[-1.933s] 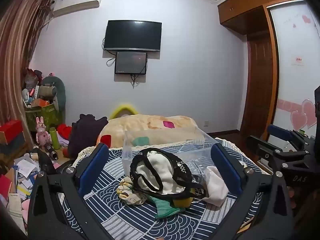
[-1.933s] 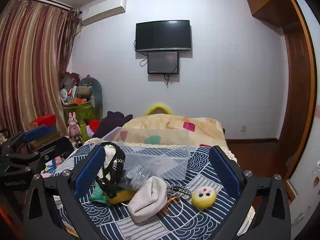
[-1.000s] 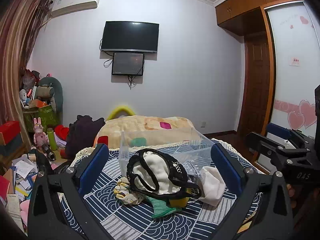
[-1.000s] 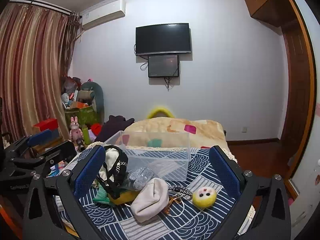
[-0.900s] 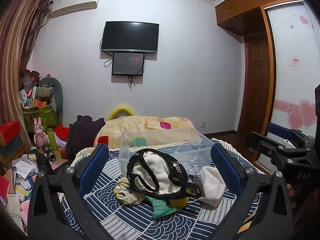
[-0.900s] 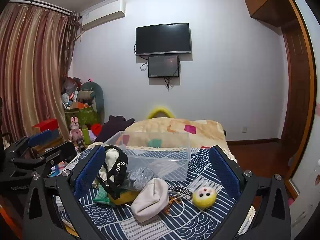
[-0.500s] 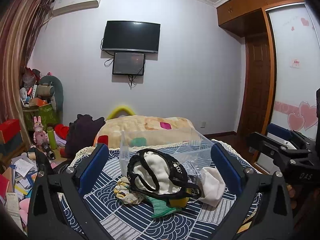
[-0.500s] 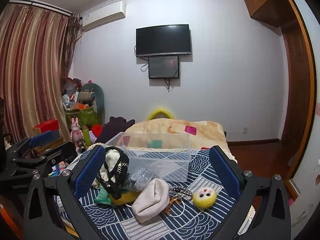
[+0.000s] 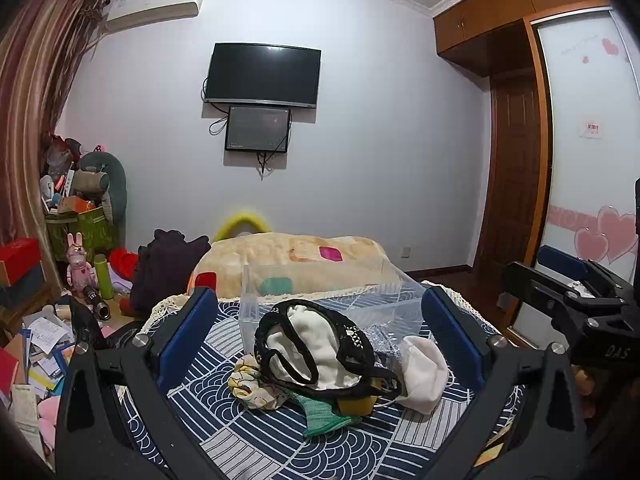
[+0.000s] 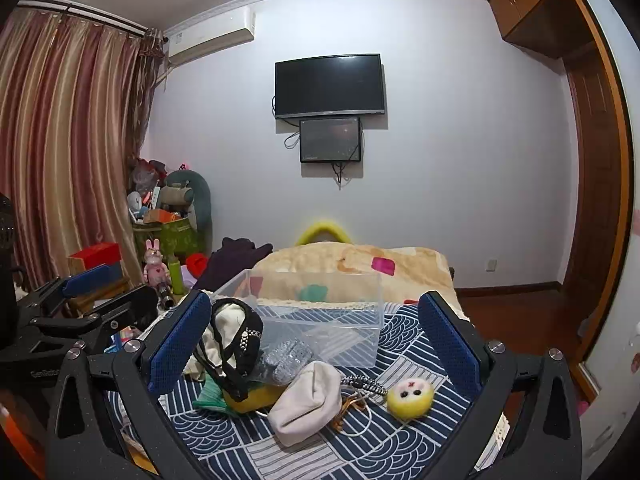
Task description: Organize soft objects
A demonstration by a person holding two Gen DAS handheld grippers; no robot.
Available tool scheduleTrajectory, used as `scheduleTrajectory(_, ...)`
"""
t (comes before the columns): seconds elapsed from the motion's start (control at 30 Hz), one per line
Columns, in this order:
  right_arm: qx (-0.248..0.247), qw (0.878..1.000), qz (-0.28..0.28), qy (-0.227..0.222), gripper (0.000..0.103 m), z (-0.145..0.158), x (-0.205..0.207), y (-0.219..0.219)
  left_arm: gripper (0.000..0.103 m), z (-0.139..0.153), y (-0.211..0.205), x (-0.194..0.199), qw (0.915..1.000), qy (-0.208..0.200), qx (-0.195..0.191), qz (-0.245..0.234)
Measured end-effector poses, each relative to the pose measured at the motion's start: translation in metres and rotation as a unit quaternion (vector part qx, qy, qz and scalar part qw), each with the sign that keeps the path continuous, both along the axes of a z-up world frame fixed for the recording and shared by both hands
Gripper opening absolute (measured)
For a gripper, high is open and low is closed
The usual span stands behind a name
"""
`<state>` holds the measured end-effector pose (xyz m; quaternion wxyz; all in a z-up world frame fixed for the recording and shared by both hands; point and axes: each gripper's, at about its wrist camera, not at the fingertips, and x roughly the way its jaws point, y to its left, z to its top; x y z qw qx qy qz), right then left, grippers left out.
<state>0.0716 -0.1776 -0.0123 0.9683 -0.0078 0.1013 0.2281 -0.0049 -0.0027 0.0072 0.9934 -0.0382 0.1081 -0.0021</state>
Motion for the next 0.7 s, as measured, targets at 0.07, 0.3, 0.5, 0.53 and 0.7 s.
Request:
scheduleTrajectory(0.07,0.0,1.0,0.001,0.0,0.103,0.0002,0.0,0.0001,0.103,0.0001,-0.0004,-0.0005,1.0,-0.001,0.001,0.0)
scheduleTrajectory(0.3,0.0,1.0,0.001,-0.001,0.103,0.0001,-0.0001,0.0003,0.103,0.0003,-0.0018,0.0,1.0,-0.002,0.001,0.0)
scheduleTrajectory(0.5,0.0,1.0,0.001,-0.002,0.103,0.0004,-0.0006,0.0009,0.103,0.0,-0.0029,-0.0004,1.0,-0.004,0.0,0.0)
scheduleTrajectory(0.53,0.0,1.0,0.0,-0.002,0.103,0.0003,-0.0007,0.0008,0.103,-0.0001,-0.0027,-0.0007,1.0,-0.004,0.0,-0.001)
scheduleTrajectory(0.7,0.001,1.0,0.0,-0.002,0.103,0.0001,-0.0008,0.0007,0.103,-0.0001,-0.0041,-0.0004,1.0,-0.005,0.0,-0.002)
